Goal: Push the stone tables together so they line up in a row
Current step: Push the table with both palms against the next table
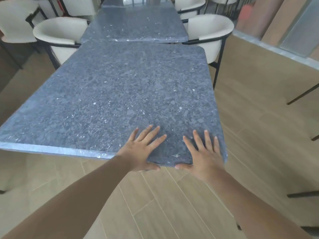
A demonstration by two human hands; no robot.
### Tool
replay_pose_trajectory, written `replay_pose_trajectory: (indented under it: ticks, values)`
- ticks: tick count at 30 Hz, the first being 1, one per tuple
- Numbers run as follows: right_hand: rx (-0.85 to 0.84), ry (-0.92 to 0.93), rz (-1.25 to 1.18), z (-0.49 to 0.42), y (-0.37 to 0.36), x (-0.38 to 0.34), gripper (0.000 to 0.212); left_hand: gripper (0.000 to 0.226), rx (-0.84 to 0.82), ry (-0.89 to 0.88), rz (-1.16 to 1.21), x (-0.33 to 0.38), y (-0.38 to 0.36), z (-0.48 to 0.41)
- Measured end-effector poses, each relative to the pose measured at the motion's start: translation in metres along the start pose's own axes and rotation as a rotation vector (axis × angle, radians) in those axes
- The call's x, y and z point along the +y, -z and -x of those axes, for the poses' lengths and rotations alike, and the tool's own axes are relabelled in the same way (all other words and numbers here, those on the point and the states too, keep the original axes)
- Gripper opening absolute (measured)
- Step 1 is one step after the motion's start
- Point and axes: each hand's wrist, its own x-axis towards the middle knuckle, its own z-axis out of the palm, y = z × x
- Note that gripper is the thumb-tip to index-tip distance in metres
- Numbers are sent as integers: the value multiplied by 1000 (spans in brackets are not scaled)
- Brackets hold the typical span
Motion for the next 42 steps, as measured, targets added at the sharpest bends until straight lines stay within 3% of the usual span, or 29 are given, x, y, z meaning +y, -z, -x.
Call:
replay_pose_trajectory:
  ticks: [3, 9, 18, 42]
  values:
    - [46, 6, 26, -1, -14, 4, 121, 115, -21, -67, -26, 8, -17, -24]
    - [163, 75, 89, -5, -29, 10, 120, 108, 99, -85, -58, 9, -36, -31]
    - [256, 83, 117, -6, -38, 9, 113, 110, 129, 19, -77, 22, -42, -30]
    - [225, 85, 143, -4, -32, 10, 116, 110, 144, 58, -125, 26, -41, -30]
